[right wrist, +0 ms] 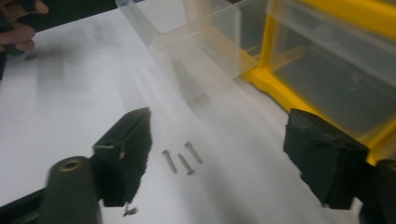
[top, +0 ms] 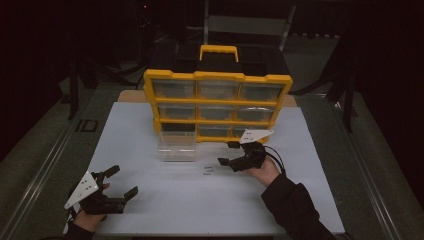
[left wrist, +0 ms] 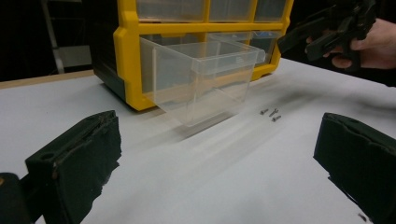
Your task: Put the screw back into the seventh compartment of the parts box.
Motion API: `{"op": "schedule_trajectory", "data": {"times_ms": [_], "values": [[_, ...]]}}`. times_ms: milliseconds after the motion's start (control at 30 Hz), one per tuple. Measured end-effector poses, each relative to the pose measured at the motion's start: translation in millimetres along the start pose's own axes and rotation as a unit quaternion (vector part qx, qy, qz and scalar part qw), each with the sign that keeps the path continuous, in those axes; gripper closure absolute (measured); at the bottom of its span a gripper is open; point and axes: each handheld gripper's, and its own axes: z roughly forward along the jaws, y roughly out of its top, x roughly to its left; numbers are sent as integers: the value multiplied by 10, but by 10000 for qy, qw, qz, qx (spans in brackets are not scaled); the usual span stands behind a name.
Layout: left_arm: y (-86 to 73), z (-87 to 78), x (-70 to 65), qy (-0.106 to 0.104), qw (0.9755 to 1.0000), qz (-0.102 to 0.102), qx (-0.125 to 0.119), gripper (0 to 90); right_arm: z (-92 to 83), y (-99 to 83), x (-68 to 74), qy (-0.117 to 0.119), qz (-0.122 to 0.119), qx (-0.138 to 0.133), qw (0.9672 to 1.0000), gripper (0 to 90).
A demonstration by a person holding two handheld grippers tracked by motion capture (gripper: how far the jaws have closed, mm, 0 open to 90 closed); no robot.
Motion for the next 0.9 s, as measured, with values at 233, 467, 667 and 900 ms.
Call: {"op": "schedule_trajectory", "data": {"times_ms": [233,467,667,900], "values": [[2,-1,-1,-23,10000,2,-5,7,162,-51,-21,305,-121,221,9992,496],[2,1,-2,-48,10000,13,-6,6,318,-72,-14,460,-281,405,9977,608],[0,2,-2,-51,10000,12,-2,6,437,-70,-9,493,-376,493,9969,675],[-3,-1,5,-50,10000,-14,-6,7,611,-115,-2,526,-596,732,9941,746]]}}
